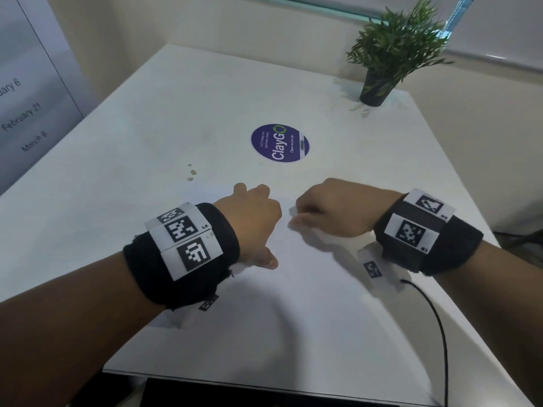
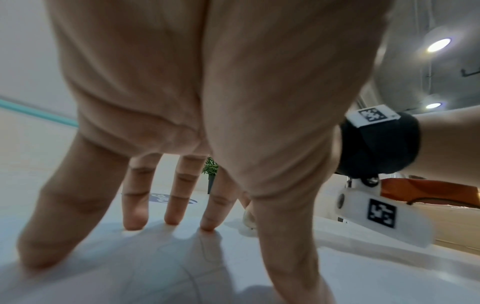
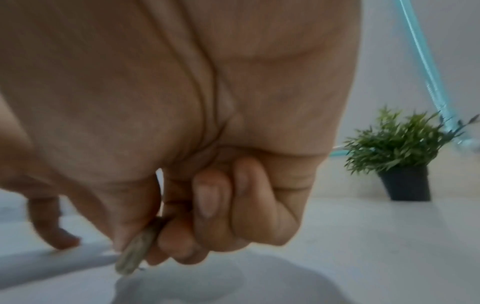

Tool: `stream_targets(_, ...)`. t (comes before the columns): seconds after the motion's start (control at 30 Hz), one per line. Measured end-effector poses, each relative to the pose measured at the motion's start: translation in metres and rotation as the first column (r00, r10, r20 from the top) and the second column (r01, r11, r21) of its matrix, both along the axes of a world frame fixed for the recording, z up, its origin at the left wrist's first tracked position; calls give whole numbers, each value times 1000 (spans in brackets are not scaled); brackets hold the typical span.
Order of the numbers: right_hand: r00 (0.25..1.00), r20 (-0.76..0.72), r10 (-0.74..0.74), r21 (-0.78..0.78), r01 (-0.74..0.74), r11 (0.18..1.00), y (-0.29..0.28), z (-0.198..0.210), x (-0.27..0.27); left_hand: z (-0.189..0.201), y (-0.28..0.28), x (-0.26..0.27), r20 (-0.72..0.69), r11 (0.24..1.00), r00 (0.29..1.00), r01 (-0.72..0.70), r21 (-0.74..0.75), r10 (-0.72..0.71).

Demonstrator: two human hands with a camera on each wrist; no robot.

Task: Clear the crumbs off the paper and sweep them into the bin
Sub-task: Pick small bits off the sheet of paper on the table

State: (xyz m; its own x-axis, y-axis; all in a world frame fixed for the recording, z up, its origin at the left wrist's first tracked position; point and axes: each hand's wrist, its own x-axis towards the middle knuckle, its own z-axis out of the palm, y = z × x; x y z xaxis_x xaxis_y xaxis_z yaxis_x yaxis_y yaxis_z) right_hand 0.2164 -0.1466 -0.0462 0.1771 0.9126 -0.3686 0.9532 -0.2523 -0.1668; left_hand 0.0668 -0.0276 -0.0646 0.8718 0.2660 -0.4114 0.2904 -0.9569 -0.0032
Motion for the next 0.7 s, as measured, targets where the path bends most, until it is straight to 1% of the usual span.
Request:
stream_targets(0.07,997,-60,45,-22,-46,999,0,-2,-14,1,0,0,-2,1000,1000,3,-3,-3)
stream_targets(0.1,997,-67,39,-42,-42,998,1,-3,-15,1,-1,0,-7,1000,1000,-2,-6,2)
stream_targets(0.23,996,18,-84,-62,85,994,2,0,16,2,-2,-2,-6,1000,1000,-7,-10,7)
stream_targets(0.3,992,61,-107,-36,109,993,3,2,22,2,-2,-3,1,1000,1000,-6,-19,6)
stream_targets(0.37,995,67,-76,-3,76,997,4,1,15,2,-1,-2,3,1000,1000,-15,-24,16)
stream_targets(0.4,998,43,-48,1,48,999,4,0,8,2,-1,-1,5,1000,1000,-9,-20,9)
stream_targets(0.47,1000,-23,-3,-21,2,1000,3,-2,-4,2,0,-1,5,1000,1000,12,-4,-12)
stream_targets(0.53,999,-39,-14,-56,11,998,1,-2,-2,3,-1,-2,1,1000,1000,2,-9,-2)
stream_targets(0.63,995,36,-95,-60,97,994,-3,3,21,3,-2,-3,-1,1000,1000,-12,-14,12)
stream_targets(0.7,989,94,-114,-32,118,993,-3,6,25,3,-2,-3,-3,1000,1000,-11,-18,11)
